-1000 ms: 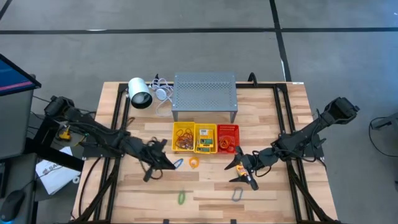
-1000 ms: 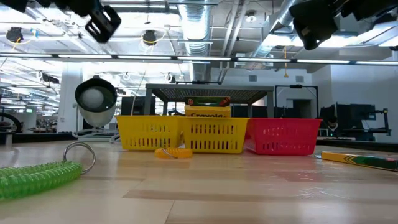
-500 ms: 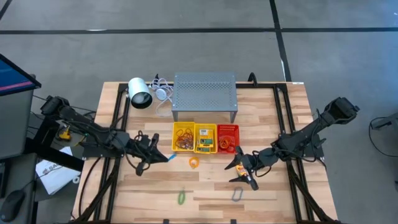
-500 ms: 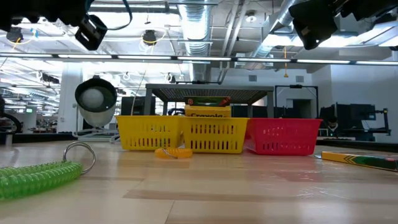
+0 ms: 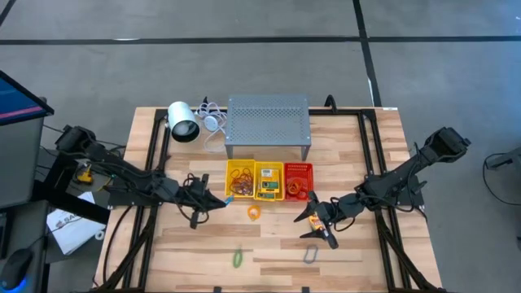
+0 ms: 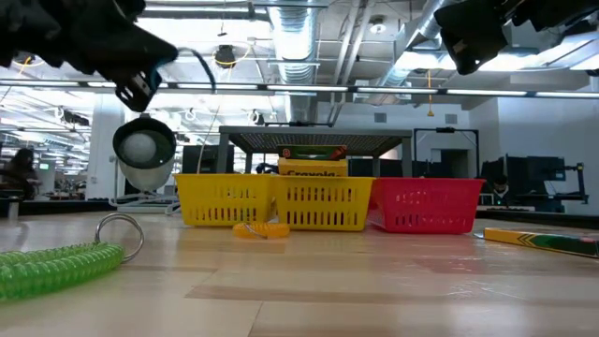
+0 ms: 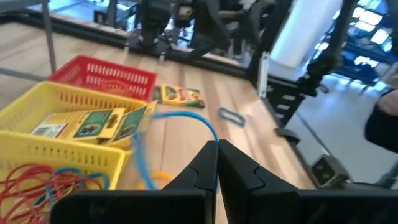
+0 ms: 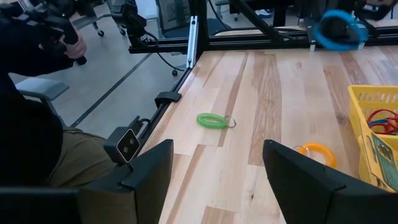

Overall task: Pick & Place Office Desk Supplies
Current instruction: Put the blue rubber band into the left yellow basket

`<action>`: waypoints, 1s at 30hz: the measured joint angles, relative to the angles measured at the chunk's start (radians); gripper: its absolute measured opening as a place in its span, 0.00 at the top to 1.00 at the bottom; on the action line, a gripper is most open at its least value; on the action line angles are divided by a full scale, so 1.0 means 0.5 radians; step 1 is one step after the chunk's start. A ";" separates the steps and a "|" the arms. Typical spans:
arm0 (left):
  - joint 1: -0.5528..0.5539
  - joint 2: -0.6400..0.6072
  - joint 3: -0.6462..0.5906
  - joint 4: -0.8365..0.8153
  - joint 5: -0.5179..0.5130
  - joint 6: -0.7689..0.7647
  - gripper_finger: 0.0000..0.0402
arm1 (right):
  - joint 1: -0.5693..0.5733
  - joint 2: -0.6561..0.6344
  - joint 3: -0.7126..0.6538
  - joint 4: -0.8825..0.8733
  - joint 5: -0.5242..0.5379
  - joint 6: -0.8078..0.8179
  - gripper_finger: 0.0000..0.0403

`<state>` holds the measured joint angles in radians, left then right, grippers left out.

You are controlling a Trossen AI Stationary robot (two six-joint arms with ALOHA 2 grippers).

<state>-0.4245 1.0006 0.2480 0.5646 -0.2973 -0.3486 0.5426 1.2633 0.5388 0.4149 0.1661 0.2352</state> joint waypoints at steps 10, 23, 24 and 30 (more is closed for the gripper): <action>0.169 0.372 0.078 0.113 -0.005 -0.053 1.00 | -0.001 0.002 0.000 0.000 0.000 -0.001 0.40; 0.347 0.545 0.350 -0.403 0.033 0.017 0.99 | 0.000 0.002 0.000 -0.008 0.000 0.001 0.40; 0.357 0.559 0.374 -0.437 0.034 0.019 0.99 | 0.000 0.002 0.000 -0.009 0.000 0.001 0.40; 0.408 0.613 0.431 -0.503 0.035 0.069 0.99 | 0.000 0.002 -0.001 -0.023 0.000 0.001 0.40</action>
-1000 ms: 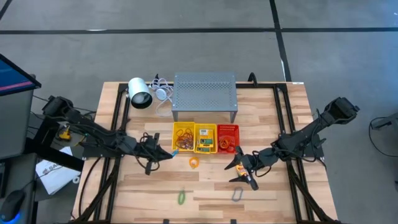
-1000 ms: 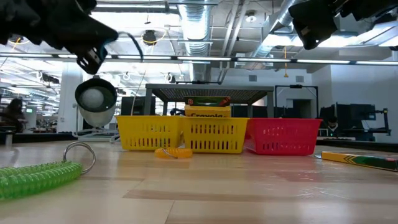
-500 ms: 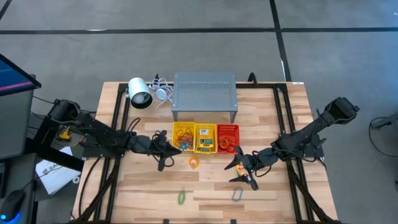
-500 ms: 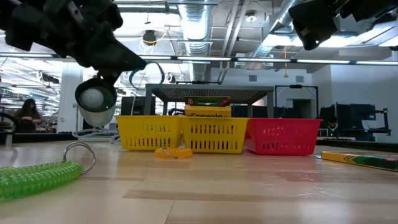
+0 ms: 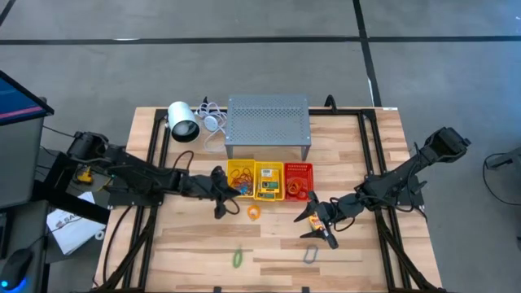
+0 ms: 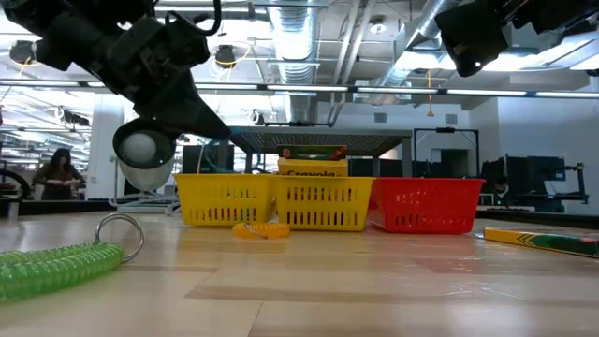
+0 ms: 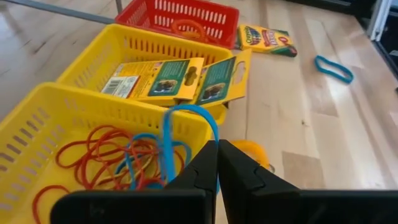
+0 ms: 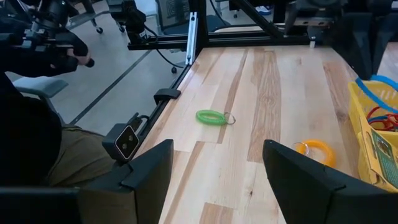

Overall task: Pick & Place Office Desk Supplies
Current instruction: Put the blue rubber band into the left yellow basket, then put the green spring keychain into the red basket

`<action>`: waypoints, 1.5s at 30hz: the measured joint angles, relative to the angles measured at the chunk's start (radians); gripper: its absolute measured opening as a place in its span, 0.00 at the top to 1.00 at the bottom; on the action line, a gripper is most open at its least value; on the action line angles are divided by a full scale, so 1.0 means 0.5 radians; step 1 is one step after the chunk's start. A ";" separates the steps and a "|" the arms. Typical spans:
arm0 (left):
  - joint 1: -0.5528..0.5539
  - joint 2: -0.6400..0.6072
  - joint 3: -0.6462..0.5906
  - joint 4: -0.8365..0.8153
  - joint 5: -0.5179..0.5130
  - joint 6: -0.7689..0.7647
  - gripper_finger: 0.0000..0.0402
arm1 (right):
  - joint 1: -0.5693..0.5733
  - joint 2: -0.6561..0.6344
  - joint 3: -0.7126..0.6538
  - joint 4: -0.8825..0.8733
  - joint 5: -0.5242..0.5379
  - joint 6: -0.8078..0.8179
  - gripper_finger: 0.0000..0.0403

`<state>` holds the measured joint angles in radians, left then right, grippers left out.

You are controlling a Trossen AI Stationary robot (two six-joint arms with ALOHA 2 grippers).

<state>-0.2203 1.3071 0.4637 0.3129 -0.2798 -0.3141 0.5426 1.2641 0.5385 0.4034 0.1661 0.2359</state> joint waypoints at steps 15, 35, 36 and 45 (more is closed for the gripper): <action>0.158 0.206 0.002 -0.021 0.102 -0.014 0.99 | 0.000 0.001 0.000 0.001 0.000 0.000 0.40; 0.256 0.206 0.002 -0.001 0.262 -0.020 0.75 | 0.000 0.001 0.000 -0.008 0.000 0.000 0.40; 0.256 0.205 0.002 0.015 0.269 -0.013 0.73 | 0.000 0.001 0.000 -0.008 0.000 0.000 0.40; 0.247 -0.017 0.116 0.005 0.406 0.154 0.65 | 0.000 0.001 0.000 -0.021 0.000 0.000 0.40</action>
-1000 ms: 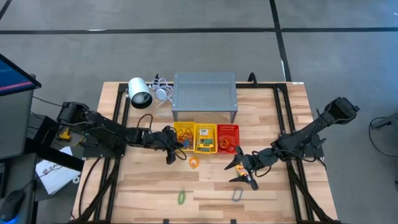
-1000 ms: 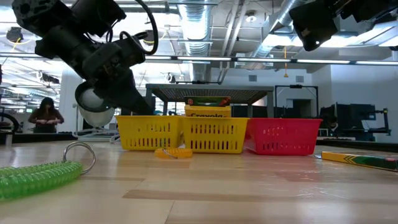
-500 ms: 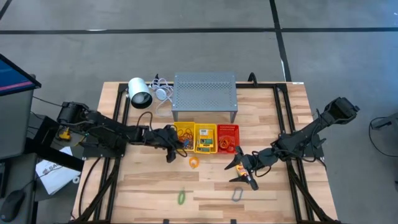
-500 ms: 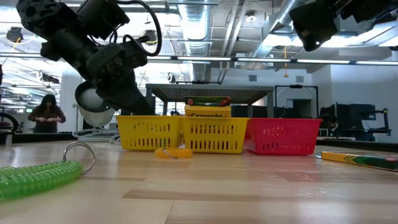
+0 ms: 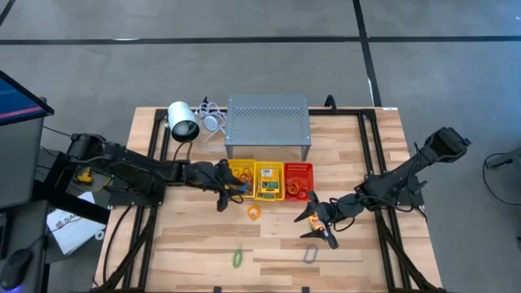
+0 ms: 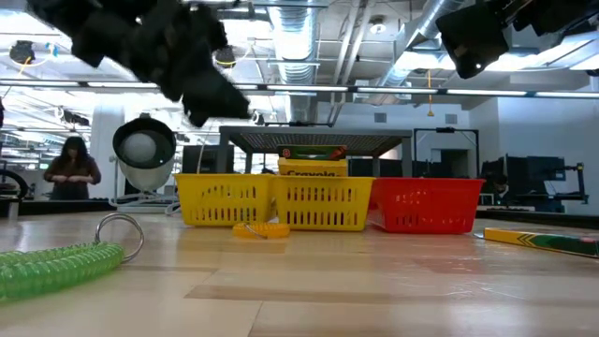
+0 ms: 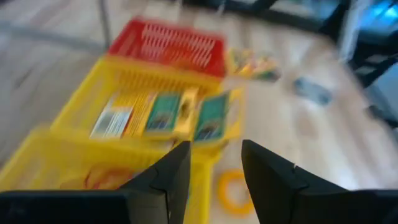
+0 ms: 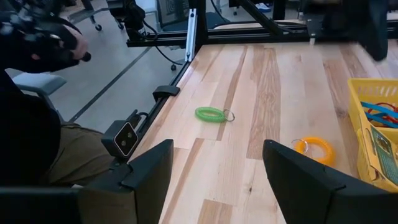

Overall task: Pick & Place Office Desk Supplies
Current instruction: Put the green spring keychain into the red basket

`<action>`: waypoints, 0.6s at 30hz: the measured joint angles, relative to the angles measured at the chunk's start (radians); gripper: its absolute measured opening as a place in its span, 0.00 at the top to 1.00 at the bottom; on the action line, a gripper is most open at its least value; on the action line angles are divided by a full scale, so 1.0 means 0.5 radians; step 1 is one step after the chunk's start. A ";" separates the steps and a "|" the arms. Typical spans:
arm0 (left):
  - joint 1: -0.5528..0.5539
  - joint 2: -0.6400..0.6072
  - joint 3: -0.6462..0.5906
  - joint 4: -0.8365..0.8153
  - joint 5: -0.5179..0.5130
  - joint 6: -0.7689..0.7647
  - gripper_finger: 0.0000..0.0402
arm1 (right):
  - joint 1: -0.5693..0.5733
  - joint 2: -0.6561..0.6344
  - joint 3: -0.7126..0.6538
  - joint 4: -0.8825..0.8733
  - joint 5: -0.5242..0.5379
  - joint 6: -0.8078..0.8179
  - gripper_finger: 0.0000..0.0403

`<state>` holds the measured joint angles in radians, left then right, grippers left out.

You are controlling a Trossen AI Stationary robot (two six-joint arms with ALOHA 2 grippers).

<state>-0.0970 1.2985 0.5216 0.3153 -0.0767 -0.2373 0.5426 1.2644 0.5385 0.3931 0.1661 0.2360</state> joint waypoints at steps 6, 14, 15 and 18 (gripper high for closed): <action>-0.220 -0.088 0.080 -0.028 0.065 0.119 0.65 | 0.001 0.000 0.000 0.004 0.000 0.001 0.40; -0.675 0.076 0.382 -0.284 -0.190 0.168 0.66 | -0.006 0.000 0.000 0.015 0.000 -0.002 0.40; -0.721 0.121 0.440 -0.344 -0.229 0.187 0.66 | -0.010 0.000 0.000 0.018 0.000 -0.006 0.40; -0.823 0.300 0.622 -0.551 -0.311 0.237 0.66 | -0.020 0.000 0.000 0.024 0.000 -0.006 0.40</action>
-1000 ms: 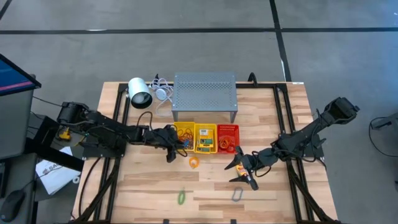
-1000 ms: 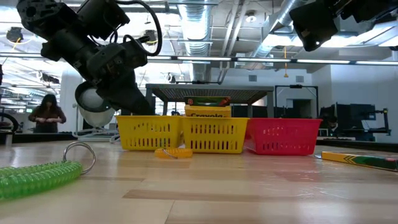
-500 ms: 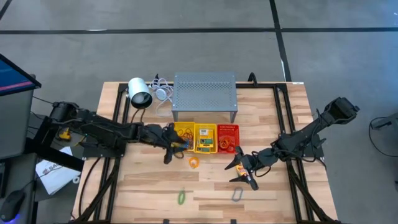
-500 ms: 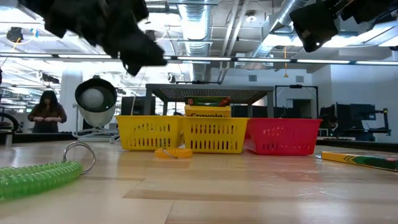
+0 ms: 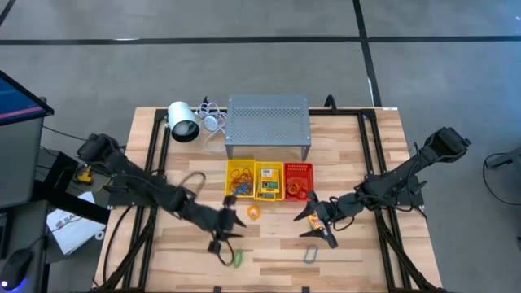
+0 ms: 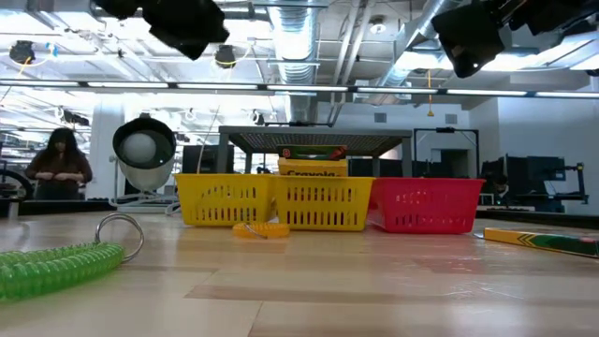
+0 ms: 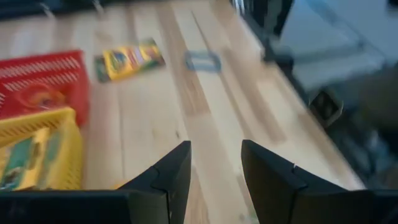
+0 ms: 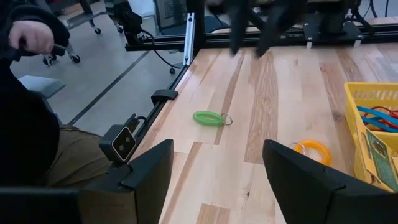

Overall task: Pick & Place Office Desk Supplies
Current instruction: Put the green spring keychain into the red basket

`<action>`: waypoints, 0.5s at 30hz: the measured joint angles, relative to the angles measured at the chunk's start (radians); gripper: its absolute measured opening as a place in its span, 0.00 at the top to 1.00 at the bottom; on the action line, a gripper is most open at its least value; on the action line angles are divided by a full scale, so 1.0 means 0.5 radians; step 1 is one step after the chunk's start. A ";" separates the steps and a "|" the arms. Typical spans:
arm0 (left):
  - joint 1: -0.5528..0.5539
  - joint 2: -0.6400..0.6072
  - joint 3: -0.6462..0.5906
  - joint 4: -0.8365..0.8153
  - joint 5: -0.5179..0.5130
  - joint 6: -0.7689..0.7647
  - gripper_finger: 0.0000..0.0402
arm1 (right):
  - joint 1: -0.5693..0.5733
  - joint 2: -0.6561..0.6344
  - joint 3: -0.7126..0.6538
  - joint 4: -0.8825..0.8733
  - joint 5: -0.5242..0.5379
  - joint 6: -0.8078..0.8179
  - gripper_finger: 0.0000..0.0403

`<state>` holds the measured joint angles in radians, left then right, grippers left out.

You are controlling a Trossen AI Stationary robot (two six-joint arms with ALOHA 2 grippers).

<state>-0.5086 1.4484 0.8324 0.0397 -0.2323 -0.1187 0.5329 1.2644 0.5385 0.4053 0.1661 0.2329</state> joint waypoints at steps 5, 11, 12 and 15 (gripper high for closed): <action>-0.079 0.319 0.261 -0.392 -0.010 0.018 0.66 | -0.012 0.000 0.000 0.000 0.000 0.007 0.40; -0.107 0.503 0.365 -0.496 0.051 0.008 0.66 | -0.008 0.000 0.000 0.000 0.000 0.036 0.40; -0.107 0.511 0.369 -0.494 0.071 0.001 0.66 | -0.008 0.000 0.000 0.000 0.000 0.042 0.40; -0.107 0.513 0.370 -0.501 0.157 -0.055 0.66 | -0.006 0.000 0.000 -0.002 0.000 0.043 0.40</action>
<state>-0.5621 1.7050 1.0172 -0.2108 -0.1536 -0.1463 0.5299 1.2644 0.5385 0.4046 0.1661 0.2546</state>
